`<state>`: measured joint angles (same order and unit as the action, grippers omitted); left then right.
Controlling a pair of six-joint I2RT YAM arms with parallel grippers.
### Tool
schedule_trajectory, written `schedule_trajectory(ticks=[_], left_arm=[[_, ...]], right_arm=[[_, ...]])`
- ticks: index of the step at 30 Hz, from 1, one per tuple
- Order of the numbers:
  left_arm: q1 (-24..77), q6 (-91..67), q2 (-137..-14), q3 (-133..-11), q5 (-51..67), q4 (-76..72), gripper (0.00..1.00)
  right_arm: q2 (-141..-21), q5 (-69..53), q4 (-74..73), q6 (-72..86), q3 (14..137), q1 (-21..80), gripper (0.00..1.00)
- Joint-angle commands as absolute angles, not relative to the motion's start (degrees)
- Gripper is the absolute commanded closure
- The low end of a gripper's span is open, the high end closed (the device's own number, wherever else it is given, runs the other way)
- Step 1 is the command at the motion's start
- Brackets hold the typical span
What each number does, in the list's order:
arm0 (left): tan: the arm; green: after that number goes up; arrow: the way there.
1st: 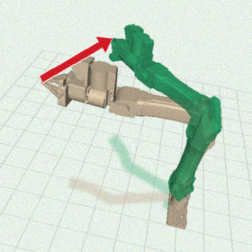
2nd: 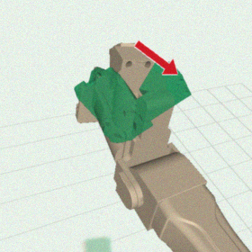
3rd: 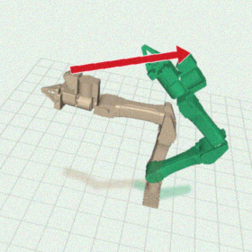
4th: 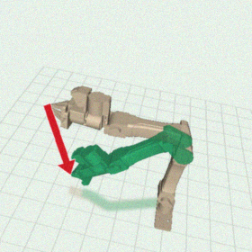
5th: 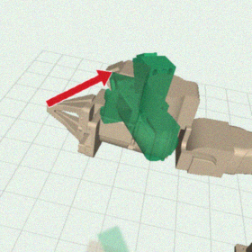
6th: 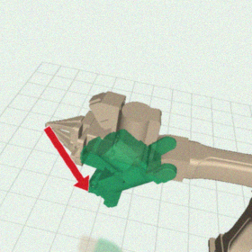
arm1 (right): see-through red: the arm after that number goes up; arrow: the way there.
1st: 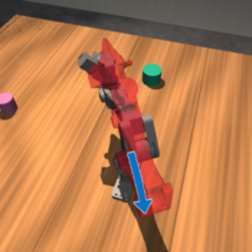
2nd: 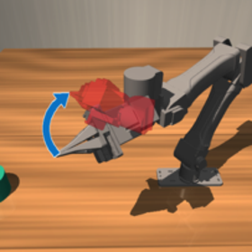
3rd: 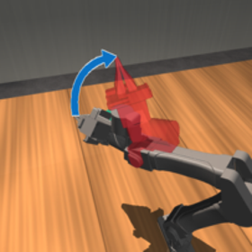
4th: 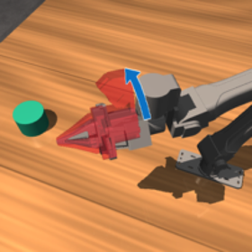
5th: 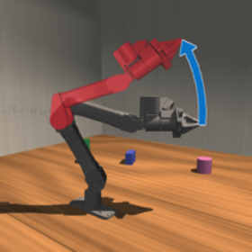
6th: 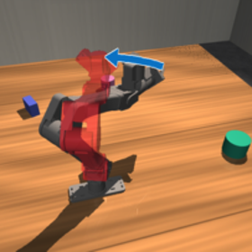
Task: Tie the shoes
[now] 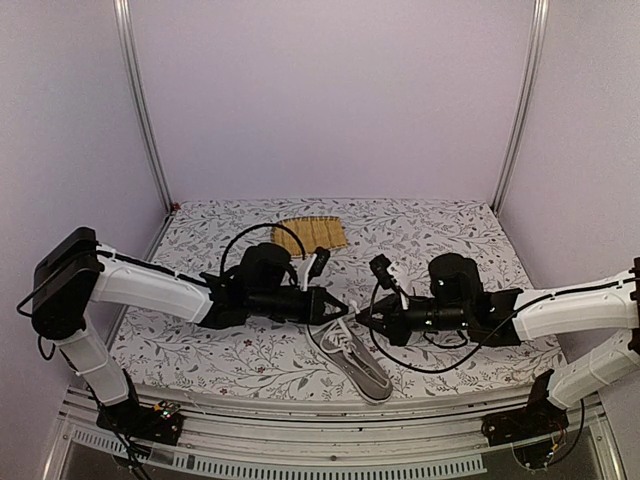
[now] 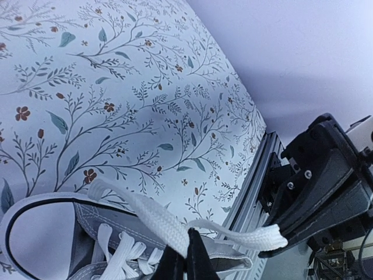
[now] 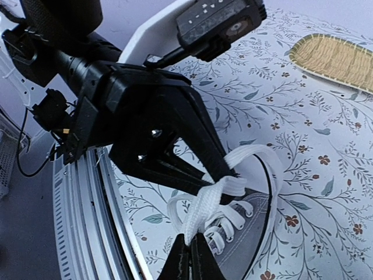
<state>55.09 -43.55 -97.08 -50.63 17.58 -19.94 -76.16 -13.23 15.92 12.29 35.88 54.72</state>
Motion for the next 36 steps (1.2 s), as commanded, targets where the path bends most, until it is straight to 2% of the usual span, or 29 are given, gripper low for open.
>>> schedule_trajectory(ticks=[1,9,23,36], left_arm=[[54.3,-43.7,-95.5,-48.8,18.5,-23.5,1.00],[54.2,-46.5,-95.7,-48.0,18.0,-25.1,1.00],[54.1,-47.1,-96.0,-48.7,17.0,-23.5,1.00],[54.1,-46.7,-95.7,-50.1,17.2,-21.7,1.00]], right_arm=[[-76.6,-21.2,19.9,15.2,34.3,55.4,0.98],[-84.4,-16.8,21.1,14.7,38.3,60.2,0.98],[-95.2,10.6,16.6,15.9,45.5,64.0,0.98],[-101.1,16.7,18.4,19.6,47.0,65.4,0.98]])
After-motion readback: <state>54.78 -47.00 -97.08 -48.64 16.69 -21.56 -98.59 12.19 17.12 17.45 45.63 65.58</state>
